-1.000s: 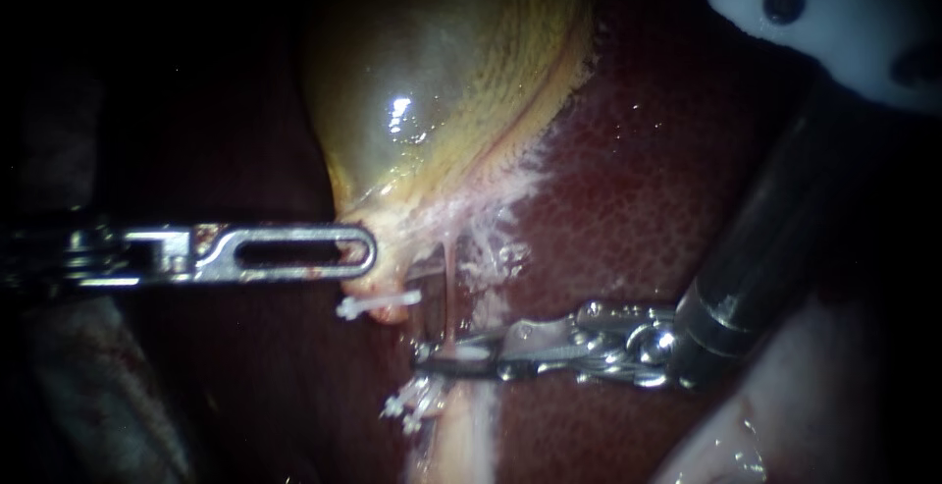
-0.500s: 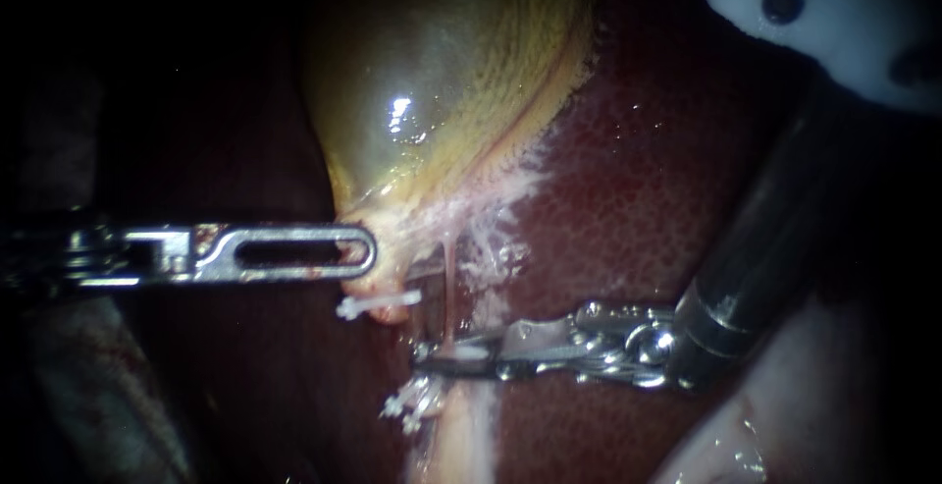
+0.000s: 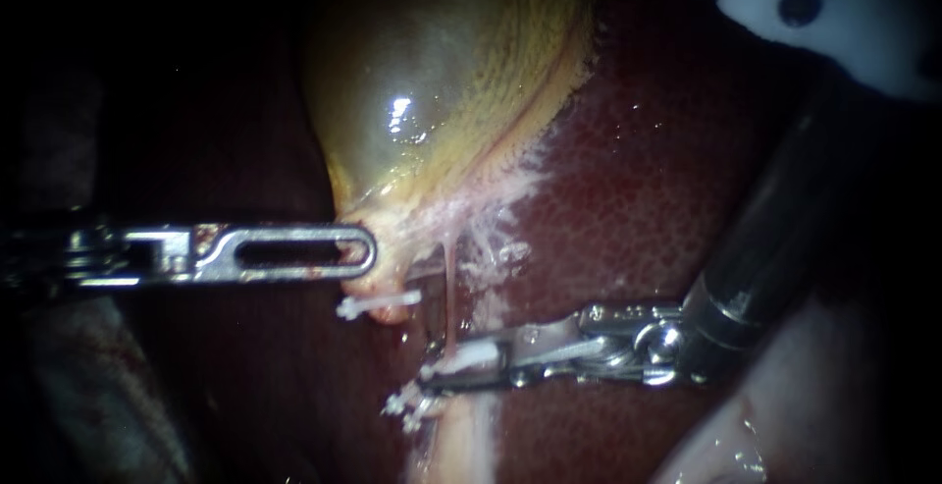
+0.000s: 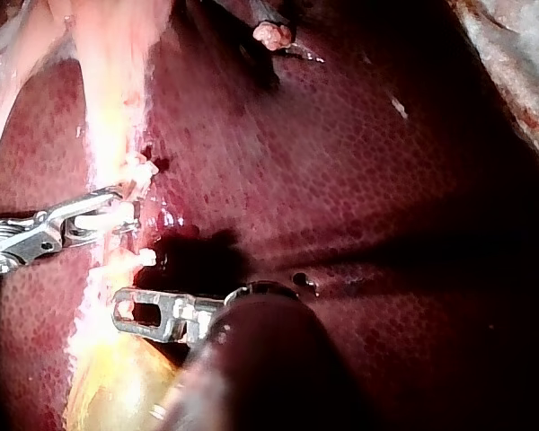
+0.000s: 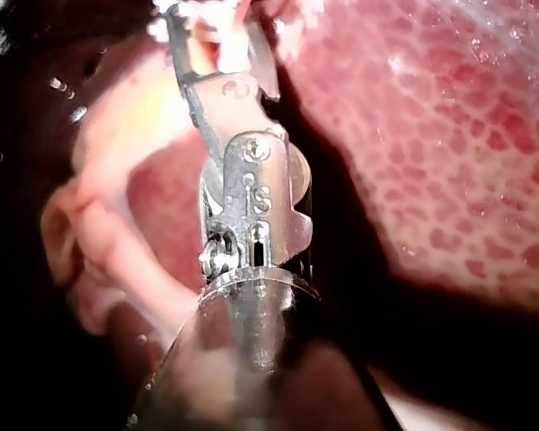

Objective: Going back first clip right tube

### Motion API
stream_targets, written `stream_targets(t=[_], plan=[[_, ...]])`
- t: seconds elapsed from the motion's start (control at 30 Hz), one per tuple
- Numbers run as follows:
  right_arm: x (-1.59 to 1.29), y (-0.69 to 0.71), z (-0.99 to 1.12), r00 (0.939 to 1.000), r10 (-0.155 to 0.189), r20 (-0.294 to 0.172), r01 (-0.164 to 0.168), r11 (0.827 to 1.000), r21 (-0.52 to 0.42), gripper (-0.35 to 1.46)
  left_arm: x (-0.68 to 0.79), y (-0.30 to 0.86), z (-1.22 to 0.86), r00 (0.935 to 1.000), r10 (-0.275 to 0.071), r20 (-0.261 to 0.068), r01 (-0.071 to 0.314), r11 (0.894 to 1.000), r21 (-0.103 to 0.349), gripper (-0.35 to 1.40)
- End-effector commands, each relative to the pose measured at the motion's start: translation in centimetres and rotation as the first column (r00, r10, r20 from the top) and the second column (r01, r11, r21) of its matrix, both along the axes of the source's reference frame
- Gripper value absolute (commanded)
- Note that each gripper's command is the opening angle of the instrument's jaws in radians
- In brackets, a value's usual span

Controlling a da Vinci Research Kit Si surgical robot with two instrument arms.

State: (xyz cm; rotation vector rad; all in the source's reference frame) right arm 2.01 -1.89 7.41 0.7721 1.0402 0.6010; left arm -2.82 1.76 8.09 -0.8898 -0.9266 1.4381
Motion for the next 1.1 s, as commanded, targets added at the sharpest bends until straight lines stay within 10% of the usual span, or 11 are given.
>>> stream_targets(t=[0.03,0.6,1.1], plan=[[0.00,0.00,0.00,1.0000,-0.005,-0.003,0.005,1.000,-0.008,0.37,0.00,0.00,0.00,1.0000,0.000,0.000,0.000,1.000,0.000,-0.35],[-0.11,0.15,-0.07,0.9994,-0.030,-0.014,0.028,0.989,-0.144,0.48,0.01,0.00,0.00,1.0000,0.000,0.000,0.000,1.000,0.000,-0.35],[-0.69,0.44,-0.59,0.9989,0.032,-0.035,-0.039,0.968,-0.249,0.51,0.01,0.00,0.01,1.0000,0.001,0.000,-0.001,1.000,0.000,-0.35]])
